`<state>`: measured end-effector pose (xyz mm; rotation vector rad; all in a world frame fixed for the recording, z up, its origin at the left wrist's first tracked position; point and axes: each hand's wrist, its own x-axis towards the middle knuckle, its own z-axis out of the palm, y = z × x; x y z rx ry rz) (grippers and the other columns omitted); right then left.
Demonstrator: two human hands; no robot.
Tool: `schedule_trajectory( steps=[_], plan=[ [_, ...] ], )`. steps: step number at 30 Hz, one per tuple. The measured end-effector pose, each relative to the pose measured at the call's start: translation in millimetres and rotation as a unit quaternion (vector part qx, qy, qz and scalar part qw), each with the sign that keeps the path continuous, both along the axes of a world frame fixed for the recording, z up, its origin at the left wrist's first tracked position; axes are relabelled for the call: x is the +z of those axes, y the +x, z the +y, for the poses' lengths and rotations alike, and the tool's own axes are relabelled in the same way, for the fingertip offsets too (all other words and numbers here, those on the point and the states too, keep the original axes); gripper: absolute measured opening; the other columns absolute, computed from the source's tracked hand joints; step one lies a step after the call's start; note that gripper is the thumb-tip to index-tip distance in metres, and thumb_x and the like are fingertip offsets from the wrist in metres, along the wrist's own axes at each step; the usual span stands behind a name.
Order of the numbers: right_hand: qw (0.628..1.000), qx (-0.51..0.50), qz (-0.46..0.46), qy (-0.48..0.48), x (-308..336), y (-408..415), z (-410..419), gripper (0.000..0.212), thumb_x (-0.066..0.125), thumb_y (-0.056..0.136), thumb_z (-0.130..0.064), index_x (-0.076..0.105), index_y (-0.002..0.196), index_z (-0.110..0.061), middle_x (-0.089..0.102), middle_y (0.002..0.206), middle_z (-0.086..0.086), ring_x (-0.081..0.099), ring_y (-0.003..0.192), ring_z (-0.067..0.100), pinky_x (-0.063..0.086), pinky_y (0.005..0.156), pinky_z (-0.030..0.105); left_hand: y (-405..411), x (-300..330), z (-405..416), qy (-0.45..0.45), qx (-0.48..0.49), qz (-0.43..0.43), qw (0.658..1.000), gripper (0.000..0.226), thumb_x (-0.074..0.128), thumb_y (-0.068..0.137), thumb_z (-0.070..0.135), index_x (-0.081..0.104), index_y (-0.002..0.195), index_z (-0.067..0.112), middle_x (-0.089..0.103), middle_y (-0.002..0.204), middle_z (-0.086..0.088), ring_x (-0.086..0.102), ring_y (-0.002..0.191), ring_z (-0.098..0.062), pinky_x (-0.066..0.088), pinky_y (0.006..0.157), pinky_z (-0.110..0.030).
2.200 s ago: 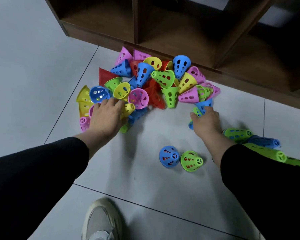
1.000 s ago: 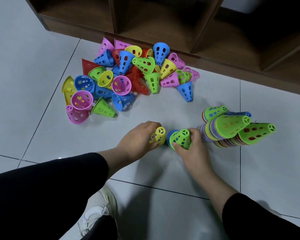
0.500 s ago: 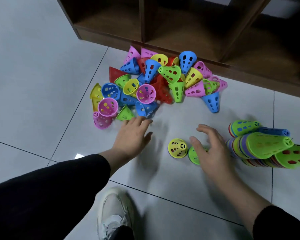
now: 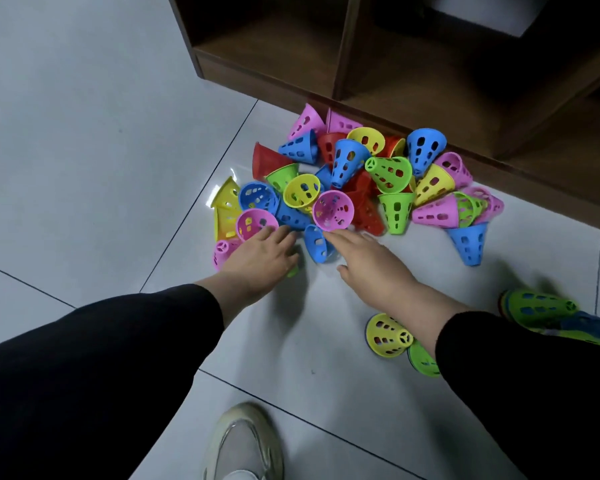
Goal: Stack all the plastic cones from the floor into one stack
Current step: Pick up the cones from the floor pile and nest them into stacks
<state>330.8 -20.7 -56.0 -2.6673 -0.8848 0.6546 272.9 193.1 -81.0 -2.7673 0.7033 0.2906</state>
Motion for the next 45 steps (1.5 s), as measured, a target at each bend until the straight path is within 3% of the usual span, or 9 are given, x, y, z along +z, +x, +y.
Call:
schedule_trajectory(
  steps=[6, 12, 19, 25, 31, 35, 38, 41, 45],
  plan=[
    [0.99, 0.056, -0.112, -0.071, -12, 1, 15, 0.073, 0.06, 0.092, -0.01, 0.027, 0.155, -0.026, 0.041, 0.14, 0.003, 0.046, 0.12, 0.028, 0.048, 0.092, 0.043, 1, -2, 4, -0.01, 0.014, 0.012, 1.0, 0.034, 0.053, 0.091, 0.013, 0.059, 0.124, 0.016, 0.057, 0.123, -0.01, 0.046, 0.122, -0.035, 0.038, 0.101, -0.049],
    [0.98, 0.08, -0.17, -0.068, -13, 6, 20, 0.046, 0.067, 0.083, -0.01, 0.052, 0.125, -0.023, 0.049, 0.127, 0.008, 0.054, 0.103, 0.032, 0.049, 0.08, 0.042, -9, 1, 2, -0.121, 0.071, -0.006, 0.99, 0.037, 0.052, 0.089, 0.034, 0.054, 0.121, 0.016, 0.057, 0.118, -0.008, 0.054, 0.109, -0.03, 0.039, 0.092, -0.044],
    [0.973, 0.11, -0.185, -0.084, -11, 11, 20, 0.028, 0.068, 0.083, -0.021, 0.062, 0.11, -0.021, 0.052, 0.13, 0.007, 0.052, 0.108, 0.031, 0.046, 0.078, 0.041, -22, 6, -7, -0.334, 0.206, -0.076, 0.916, 0.047, 0.07, 0.086, 0.039, 0.059, 0.125, 0.015, 0.063, 0.119, -0.005, 0.059, 0.108, -0.028, 0.042, 0.092, -0.041],
    [0.99, 0.022, -0.115, 0.075, 12, 9, -5, 0.02, 0.066, 0.085, -0.029, 0.059, 0.097, -0.014, 0.052, 0.135, 0.005, 0.051, 0.111, 0.03, 0.046, 0.09, 0.043, -24, 24, -17, -0.509, 0.355, -0.071, 0.781, 0.046, 0.068, 0.087, 0.045, 0.057, 0.124, 0.019, 0.062, 0.112, 0.005, 0.054, 0.097, -0.008, 0.041, 0.081, -0.022],
    [0.925, -0.229, 0.001, 0.303, 57, 2, -48, 0.032, 0.077, 0.08, -0.014, 0.045, 0.076, -0.014, 0.045, 0.099, 0.004, 0.053, 0.094, 0.017, 0.046, 0.077, 0.028, -34, 52, -43, -0.578, 0.35, -0.046, 0.736, 0.038, 0.067, 0.088, 0.045, 0.057, 0.119, 0.026, 0.061, 0.107, 0.014, 0.056, 0.097, 0.007, 0.044, 0.083, -0.01],
    [0.893, -0.282, -0.028, 0.35, 89, -13, -88, 0.031, 0.069, 0.083, -0.025, 0.047, 0.082, -0.003, 0.047, 0.098, 0.021, 0.056, 0.092, 0.042, 0.052, 0.076, 0.054, -43, 72, -78, -0.64, 0.32, 0.0, 0.698, 0.029, 0.071, 0.09, 0.035, 0.057, 0.114, 0.025, 0.067, 0.109, 0.011, 0.063, 0.103, -0.002, 0.051, 0.093, -0.023],
    [0.887, -0.302, -0.01, 0.35, 105, -36, -115, 0.027, 0.07, 0.085, -0.025, 0.055, 0.088, -0.003, 0.055, 0.097, 0.021, 0.054, 0.078, 0.035, 0.051, 0.067, 0.033, -53, 82, -105, -0.664, 0.291, 0.032, 0.688, 0.029, 0.07, 0.09, 0.036, 0.056, 0.115, 0.029, 0.067, 0.11, 0.013, 0.063, 0.105, -0.002, 0.051, 0.093, -0.024],
    [0.9, -0.303, -0.021, 0.311, 114, -66, -140, 0.026, 0.076, 0.082, -0.016, 0.051, 0.078, -0.014, 0.05, 0.089, 0.006, 0.047, 0.069, 0.01, 0.038, 0.062, 0.01, -67, 84, -123, -0.652, 0.26, 0.059, 0.709, 0.035, 0.071, 0.089, 0.038, 0.057, 0.12, 0.029, 0.064, 0.114, 0.017, 0.06, 0.108, 0.002, 0.048, 0.096, -0.023],
    [0.919, -0.312, -0.044, 0.236, 117, -101, -165, 0.042, 0.079, 0.074, -0.009, 0.041, 0.067, -0.026, 0.043, 0.08, -0.005, 0.048, 0.061, 0.0, 0.035, 0.06, 0.008, -81, 79, -138, -0.638, 0.247, 0.084, 0.724, 0.038, 0.072, 0.089, 0.035, 0.057, 0.122, 0.027, 0.062, 0.115, 0.017, 0.059, 0.111, -0.001, 0.047, 0.1, -0.029]
  ],
)
